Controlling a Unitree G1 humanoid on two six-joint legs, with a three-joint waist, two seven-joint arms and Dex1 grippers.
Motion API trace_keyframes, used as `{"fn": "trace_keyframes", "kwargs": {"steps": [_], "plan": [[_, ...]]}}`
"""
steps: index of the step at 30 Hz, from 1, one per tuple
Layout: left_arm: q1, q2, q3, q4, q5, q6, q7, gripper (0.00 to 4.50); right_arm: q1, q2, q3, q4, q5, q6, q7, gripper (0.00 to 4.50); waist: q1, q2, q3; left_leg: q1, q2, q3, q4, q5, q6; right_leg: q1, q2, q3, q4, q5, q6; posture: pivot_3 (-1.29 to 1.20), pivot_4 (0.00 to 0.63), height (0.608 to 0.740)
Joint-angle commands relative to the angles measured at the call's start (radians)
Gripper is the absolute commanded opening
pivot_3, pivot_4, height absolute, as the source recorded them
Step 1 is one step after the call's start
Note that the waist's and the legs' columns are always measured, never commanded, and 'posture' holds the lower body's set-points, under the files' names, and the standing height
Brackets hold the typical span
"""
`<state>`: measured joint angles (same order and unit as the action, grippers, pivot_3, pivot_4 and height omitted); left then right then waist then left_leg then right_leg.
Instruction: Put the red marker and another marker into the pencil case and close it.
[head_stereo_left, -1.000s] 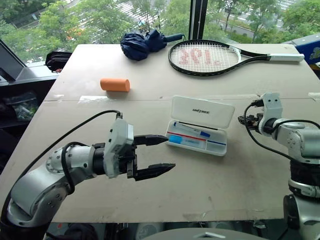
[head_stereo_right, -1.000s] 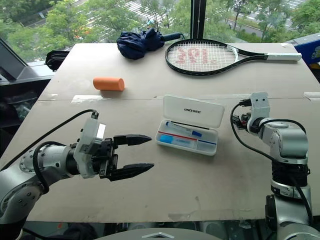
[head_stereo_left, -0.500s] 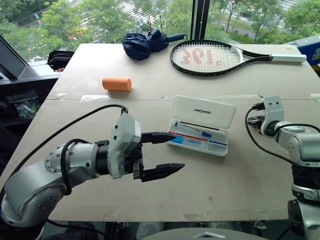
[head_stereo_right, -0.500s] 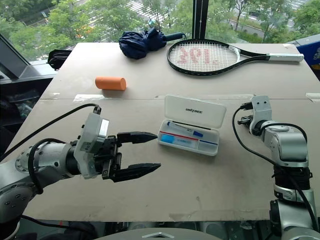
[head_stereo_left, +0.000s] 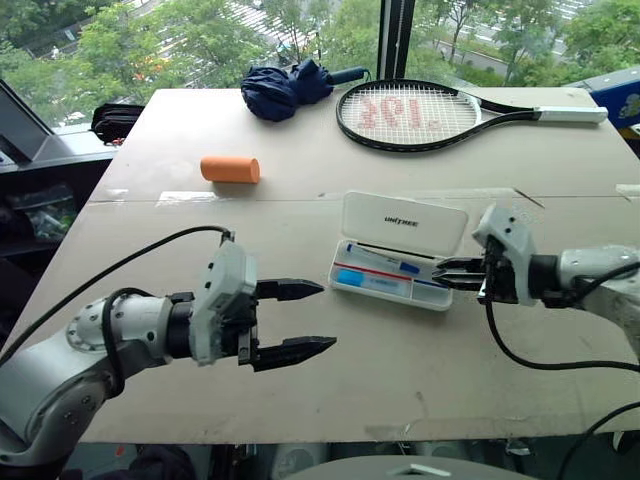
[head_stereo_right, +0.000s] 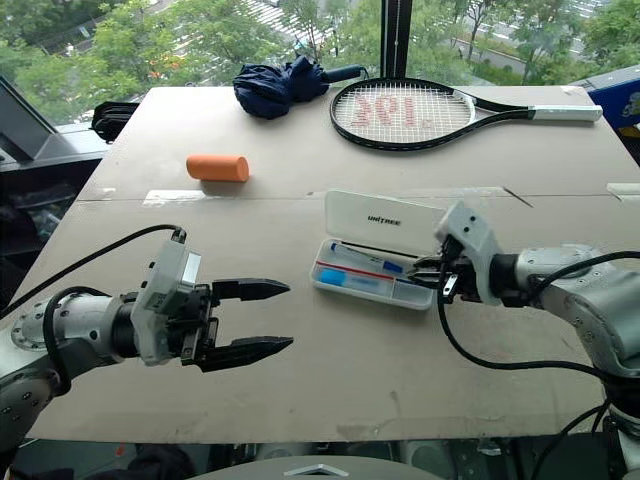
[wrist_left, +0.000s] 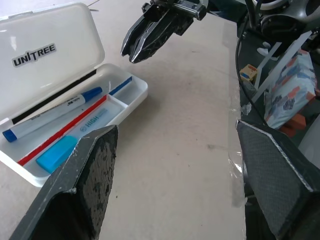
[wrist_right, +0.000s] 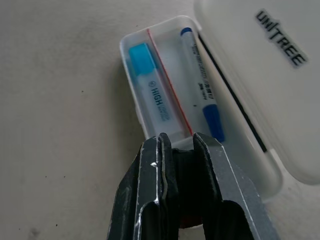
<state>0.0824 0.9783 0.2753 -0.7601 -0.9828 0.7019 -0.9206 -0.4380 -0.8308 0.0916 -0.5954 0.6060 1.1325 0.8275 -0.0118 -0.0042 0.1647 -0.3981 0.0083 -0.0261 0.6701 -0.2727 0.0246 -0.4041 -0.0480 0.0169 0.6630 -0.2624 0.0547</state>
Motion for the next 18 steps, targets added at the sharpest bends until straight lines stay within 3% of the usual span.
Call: {"fn": "trace_keyframes", "kwargs": {"steps": [1, 9, 18], "plan": [[-0.001, 0.006, 0.036, -0.016, 0.004, -0.029, -0.023, 3.82, -0.055, -0.063, 0.142, 0.074, -0.120, -0.190, 0.112, 0.02, 0.005, -0.001, 0.000, 0.000, 0.000, 0.000, 0.000, 0.000, 0.000, 0.000, 0.000, 0.000, 0.000, 0.000, 0.000, 0.00, 0.150, 0.730], [0.059, 0.002, 0.087, -0.064, -0.010, -0.023, -0.009, 3.82, -0.072, -0.084, 0.254, 0.208, -0.241, -0.392, 0.237, 0.02, -0.001, -0.001, 0.001, -0.001, 0.000, 0.000, 0.000, 0.000, 0.000, 0.000, -0.002, 0.000, -0.001, 0.000, 0.000, 0.00, 0.150, 0.730], [0.088, 0.005, 0.117, -0.082, -0.025, -0.017, 0.005, 3.82, -0.088, -0.027, 0.262, 0.262, -0.275, -0.408, 0.263, 0.02, 0.001, -0.001, 0.001, -0.001, 0.000, 0.000, 0.000, 0.000, 0.000, 0.000, -0.002, -0.001, 0.000, 0.000, 0.000, 0.00, 0.150, 0.730]]}}
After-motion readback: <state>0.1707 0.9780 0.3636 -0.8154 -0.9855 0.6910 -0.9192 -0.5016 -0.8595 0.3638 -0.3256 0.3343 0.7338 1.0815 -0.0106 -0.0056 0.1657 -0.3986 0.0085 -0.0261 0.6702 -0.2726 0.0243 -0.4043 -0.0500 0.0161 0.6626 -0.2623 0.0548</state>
